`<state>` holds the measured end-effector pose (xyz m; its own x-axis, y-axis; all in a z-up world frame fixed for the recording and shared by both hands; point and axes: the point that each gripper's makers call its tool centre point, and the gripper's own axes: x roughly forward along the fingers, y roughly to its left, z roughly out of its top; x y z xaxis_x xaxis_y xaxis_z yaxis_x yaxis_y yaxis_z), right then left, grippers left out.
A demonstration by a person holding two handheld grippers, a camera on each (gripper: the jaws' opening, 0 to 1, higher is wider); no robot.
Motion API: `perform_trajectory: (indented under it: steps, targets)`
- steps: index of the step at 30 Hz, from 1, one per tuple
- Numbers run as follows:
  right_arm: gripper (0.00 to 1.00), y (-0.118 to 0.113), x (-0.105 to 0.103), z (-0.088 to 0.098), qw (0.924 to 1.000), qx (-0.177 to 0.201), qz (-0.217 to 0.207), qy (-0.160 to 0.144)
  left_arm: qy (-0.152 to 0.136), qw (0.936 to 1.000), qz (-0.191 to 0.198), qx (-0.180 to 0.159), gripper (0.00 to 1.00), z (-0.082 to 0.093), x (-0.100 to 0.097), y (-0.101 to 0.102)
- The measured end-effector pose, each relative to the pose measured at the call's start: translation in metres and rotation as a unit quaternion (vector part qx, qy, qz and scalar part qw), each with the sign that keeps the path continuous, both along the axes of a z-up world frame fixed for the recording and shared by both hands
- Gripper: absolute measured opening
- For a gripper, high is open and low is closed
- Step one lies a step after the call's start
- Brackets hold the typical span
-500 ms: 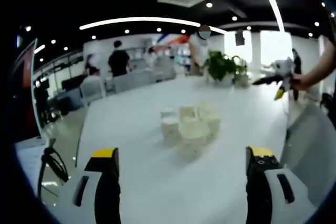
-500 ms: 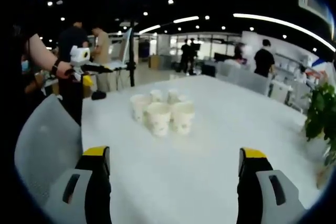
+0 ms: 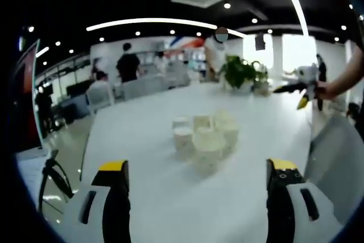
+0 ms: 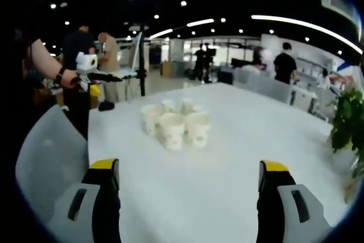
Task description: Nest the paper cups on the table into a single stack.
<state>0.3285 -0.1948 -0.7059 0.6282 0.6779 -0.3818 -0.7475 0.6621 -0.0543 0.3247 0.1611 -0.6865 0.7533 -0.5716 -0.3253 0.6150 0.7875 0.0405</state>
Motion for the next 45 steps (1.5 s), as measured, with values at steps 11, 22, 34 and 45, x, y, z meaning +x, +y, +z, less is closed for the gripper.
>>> perform_trajectory:
  steps: [11, 22, 34, 45]
  targets:
    - [1.00, 0.005, 0.004, 0.000, 0.9997, 0.022, -0.012, -0.006, -0.006, 1.0000, 0.001, -0.007, 1.00, 0.004, 0.005, -0.004]
    - [1.00, 0.003, 0.009, -0.002, 0.9998, 0.017, -0.012, 0.004, 0.002, 1.0000, 0.001, -0.007, 1.00, -0.002, 0.009, -0.003]
    - [1.00, 0.007, 0.011, -0.002, 0.9999, 0.014, -0.008, -0.002, 0.007, 1.0000, -0.007, -0.003, 1.00, -0.004, 0.012, -0.006]
    - [1.00, 0.010, 0.009, -0.003, 0.9999, 0.010, -0.002, 0.008, 0.017, 0.9996, 0.002, -0.022, 1.00, -0.009, 0.018, -0.011]
